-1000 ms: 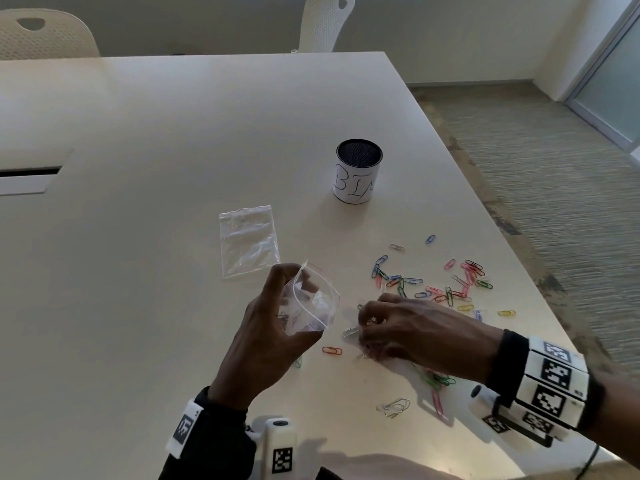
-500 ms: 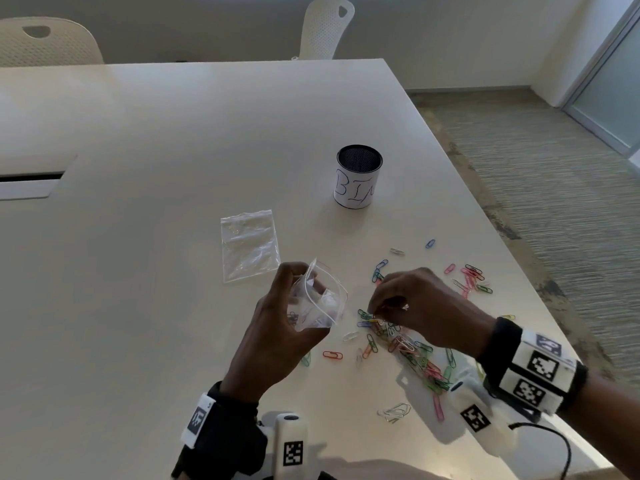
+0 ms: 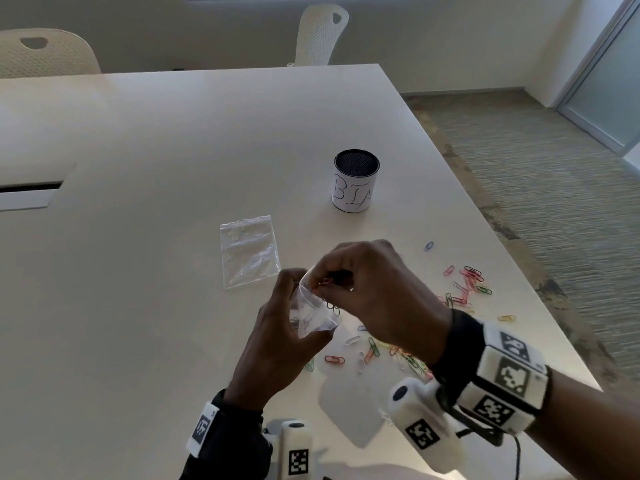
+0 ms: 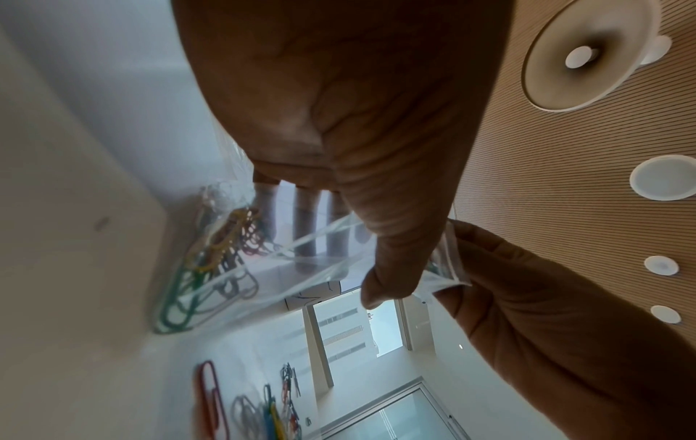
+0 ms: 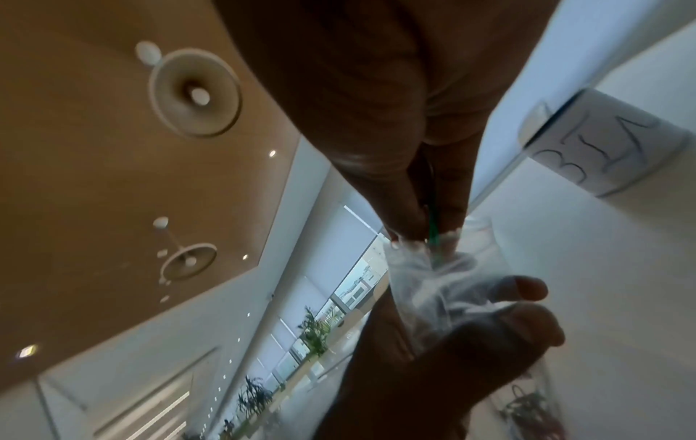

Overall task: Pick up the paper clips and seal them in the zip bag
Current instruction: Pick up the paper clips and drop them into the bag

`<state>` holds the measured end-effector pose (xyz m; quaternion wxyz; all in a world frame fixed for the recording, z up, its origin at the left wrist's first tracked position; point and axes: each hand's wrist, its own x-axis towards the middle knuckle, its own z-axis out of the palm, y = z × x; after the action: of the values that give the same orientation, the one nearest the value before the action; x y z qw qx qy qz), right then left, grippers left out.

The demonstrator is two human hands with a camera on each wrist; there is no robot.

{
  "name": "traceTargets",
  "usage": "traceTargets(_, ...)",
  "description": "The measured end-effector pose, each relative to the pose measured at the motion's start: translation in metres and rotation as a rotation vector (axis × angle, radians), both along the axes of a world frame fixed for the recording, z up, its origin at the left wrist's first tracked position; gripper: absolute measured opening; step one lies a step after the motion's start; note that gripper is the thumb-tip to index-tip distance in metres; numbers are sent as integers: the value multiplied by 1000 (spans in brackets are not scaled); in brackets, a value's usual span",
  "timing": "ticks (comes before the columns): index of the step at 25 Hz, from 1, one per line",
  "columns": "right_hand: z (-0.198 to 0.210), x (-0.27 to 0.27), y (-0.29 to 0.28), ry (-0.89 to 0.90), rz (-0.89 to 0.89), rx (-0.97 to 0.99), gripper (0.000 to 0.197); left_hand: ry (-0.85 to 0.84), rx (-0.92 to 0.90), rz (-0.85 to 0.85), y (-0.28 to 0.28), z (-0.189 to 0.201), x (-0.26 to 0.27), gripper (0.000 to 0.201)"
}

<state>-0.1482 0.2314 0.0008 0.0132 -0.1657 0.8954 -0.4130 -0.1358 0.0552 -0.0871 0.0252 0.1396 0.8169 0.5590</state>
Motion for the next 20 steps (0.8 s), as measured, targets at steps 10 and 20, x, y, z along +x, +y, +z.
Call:
traceTargets(10, 15, -1, -18, -53, 200, 361, 11, 31, 28, -18, -1, 1, -1, 58)
traceTargets(20, 43, 4, 22, 127, 17, 226, 23, 71, -24, -36, -5, -2, -3, 51)
